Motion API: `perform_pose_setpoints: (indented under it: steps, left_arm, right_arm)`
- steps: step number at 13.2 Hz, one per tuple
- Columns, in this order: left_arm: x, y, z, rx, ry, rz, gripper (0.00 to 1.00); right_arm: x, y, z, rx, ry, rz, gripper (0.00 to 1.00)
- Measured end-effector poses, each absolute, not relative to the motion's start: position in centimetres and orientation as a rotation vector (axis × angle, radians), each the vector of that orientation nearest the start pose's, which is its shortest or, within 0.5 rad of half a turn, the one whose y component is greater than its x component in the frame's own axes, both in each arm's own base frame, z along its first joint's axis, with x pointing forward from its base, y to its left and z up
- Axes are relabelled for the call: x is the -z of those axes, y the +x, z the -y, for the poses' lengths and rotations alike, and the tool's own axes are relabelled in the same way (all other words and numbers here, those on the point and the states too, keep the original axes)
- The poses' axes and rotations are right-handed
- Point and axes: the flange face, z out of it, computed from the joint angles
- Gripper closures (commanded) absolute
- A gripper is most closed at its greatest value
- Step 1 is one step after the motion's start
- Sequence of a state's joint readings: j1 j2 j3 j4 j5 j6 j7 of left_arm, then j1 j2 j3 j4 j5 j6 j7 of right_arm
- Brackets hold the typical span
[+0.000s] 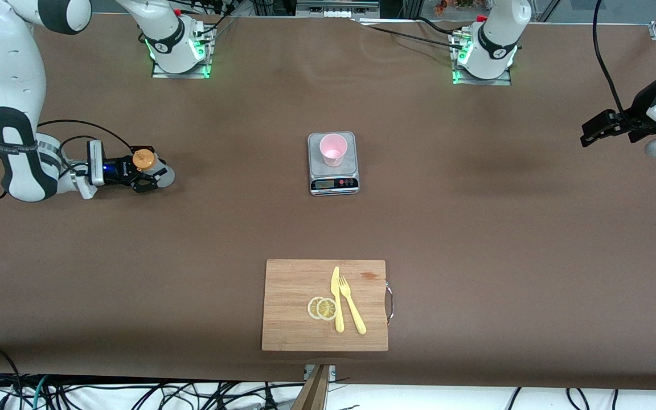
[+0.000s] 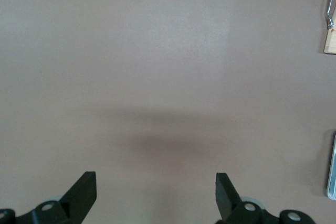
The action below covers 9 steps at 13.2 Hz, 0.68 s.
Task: Add sauce to pink cup with both arms
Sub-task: 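Lift the squeeze bottle with the right gripper over the pink cup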
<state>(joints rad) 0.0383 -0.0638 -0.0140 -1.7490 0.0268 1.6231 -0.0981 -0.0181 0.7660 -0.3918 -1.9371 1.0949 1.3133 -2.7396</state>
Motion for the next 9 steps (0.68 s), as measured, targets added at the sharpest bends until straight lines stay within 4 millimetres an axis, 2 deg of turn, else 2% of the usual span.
perform_pose_setpoints:
  steps: [2,4,9]
  left_arm:
    - [-58.0,53.4,-1.6,-0.095,-3.105,0.187,0.00]
    - [-58.0,53.4,-1.6,-0.095,-3.105,0.187,0.00]
    - [-58.0,53.4,-1.6,-0.095,-3.105,0.188,0.00]
  right_arm:
    - [-11.8,50.6,7.9,0.839,-1.211,1.425,1.00]
    - [-12.5,52.2,5.1,0.828,-1.183,1.441,1.00]
    - [-16.2,57.7,-3.9,0.745,-1.205,1.443,1.00]
